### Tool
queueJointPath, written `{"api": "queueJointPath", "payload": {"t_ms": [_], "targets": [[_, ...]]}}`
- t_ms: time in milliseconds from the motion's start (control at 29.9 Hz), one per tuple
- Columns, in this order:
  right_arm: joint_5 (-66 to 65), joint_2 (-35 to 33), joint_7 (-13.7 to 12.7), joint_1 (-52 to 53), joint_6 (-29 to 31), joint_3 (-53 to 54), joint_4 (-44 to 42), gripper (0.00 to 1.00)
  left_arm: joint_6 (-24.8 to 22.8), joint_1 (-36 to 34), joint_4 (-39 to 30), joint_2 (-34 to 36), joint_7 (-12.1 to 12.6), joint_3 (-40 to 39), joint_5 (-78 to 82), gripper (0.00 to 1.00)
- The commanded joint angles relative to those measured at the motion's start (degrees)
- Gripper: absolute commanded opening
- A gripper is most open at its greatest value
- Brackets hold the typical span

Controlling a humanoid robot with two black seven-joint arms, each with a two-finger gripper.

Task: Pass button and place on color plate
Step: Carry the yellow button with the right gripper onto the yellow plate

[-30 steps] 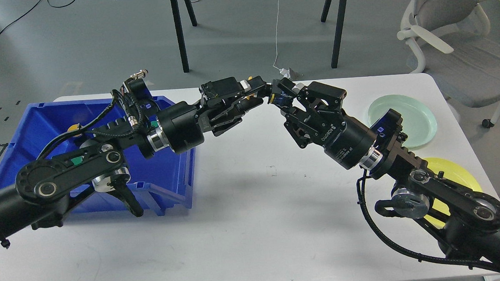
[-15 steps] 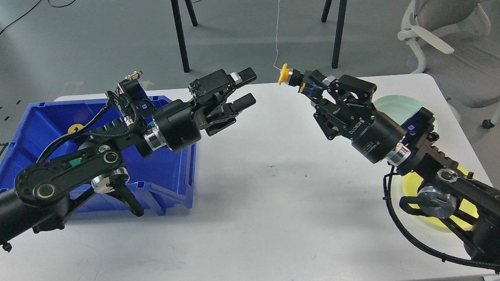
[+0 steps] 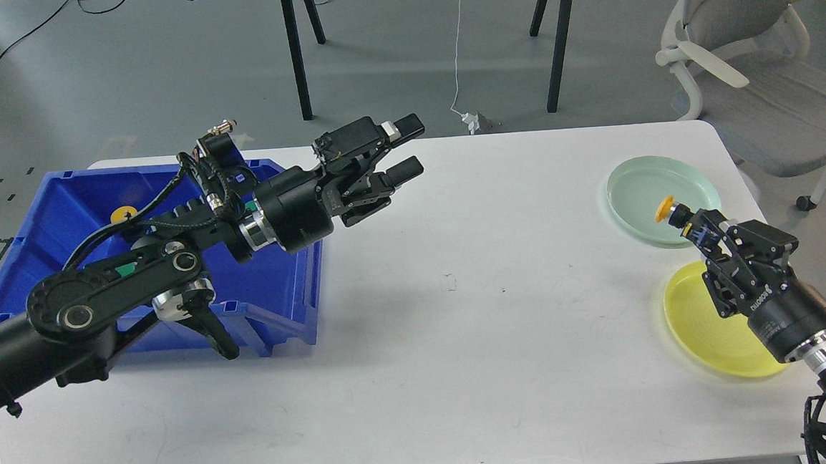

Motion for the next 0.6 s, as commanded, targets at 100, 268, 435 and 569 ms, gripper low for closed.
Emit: {"api": "queueJointPath", "payload": {"t_ms": [100,268,435,569], "targets": [[3.4,0.3,0.0,-6.4,-2.6,0.1,-1.6,0.01,0.0,0.0,0.0,0.0,0.0,0.0,-0.1,0.82],[10.6,0.6,0.0,-7.4,-2.1,-0.2,-4.5,0.01,0.0,0.0,0.1,0.0,0.0,0.0,-0.1,0.82],[11.4,1.3,0.0,-7.2,-1.9,-0.6,-9.6,0.02,0.0,0.1,0.0,0.0,0.0,0.0,-0.1,0.82],[11.4,2.1,0.0,-6.8,-1.9,-0.9,-10.3,0.08,-0.1,0.1,0.1,0.0,0.0,0.0,-0.1,0.82]]}}
